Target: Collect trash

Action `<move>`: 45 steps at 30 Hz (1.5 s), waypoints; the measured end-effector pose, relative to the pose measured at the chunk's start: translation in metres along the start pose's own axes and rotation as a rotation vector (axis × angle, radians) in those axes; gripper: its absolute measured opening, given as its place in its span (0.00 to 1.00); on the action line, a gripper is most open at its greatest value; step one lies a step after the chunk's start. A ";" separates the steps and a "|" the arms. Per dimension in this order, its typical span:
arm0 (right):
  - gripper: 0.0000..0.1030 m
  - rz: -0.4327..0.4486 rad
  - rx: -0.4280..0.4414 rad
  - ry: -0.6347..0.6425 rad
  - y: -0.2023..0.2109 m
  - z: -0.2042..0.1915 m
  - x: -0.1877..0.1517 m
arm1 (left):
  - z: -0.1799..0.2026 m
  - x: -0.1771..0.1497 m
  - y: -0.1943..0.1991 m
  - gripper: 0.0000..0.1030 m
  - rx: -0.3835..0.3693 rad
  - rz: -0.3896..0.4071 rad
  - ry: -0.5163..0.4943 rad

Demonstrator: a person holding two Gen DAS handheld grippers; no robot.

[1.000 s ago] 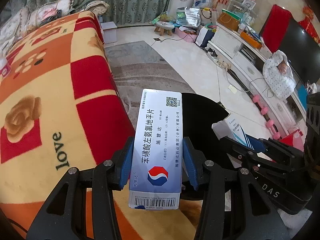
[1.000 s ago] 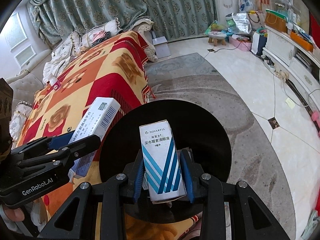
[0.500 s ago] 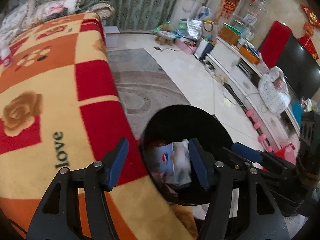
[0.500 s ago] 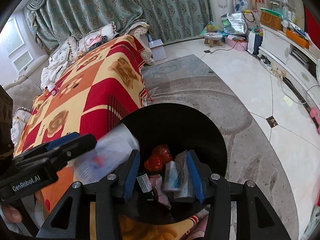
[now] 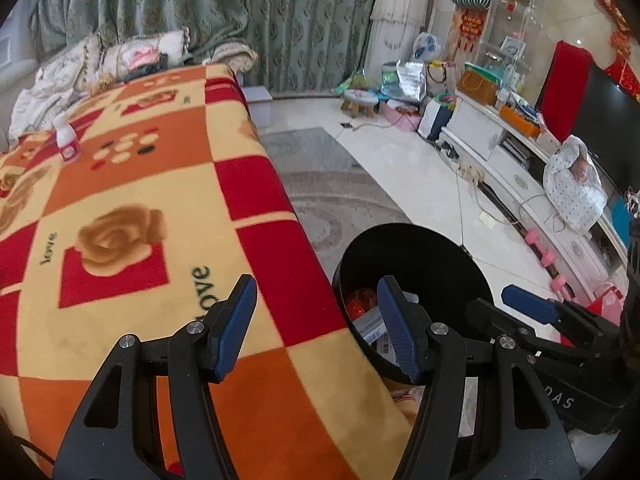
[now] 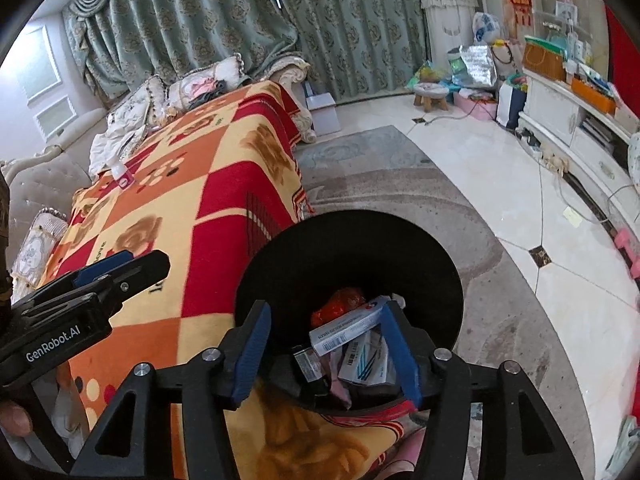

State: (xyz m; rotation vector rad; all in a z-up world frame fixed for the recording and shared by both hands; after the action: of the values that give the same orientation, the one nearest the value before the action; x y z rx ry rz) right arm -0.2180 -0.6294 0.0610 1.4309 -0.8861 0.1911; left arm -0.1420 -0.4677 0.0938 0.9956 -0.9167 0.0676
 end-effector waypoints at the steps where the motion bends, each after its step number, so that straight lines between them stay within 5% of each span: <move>1: 0.55 0.010 -0.001 0.002 0.004 -0.003 0.001 | -0.002 -0.001 0.005 0.60 -0.003 0.008 -0.001; 19: 0.66 0.206 -0.066 0.038 0.069 -0.044 0.001 | -0.010 -0.011 0.091 0.60 0.051 0.180 -0.021; 45: 0.69 0.257 -0.097 0.054 0.087 -0.053 -0.001 | -0.011 -0.016 0.105 0.60 0.055 0.223 -0.032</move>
State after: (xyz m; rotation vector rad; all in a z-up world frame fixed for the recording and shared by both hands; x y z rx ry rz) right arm -0.2500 -0.5647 0.1335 1.2143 -1.0206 0.3731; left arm -0.1916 -0.3936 0.1527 0.9440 -1.0575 0.2666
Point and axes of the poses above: each gripper's, at about its wrist camera, not at the fingertips, and y roughly against the way its jaws point, z to its right, x to its top, the point moved 1 cm from there along -y, roughly the way its jaws point, and after that the axes turned 8 degrees about -x, right-handed, at the moved point
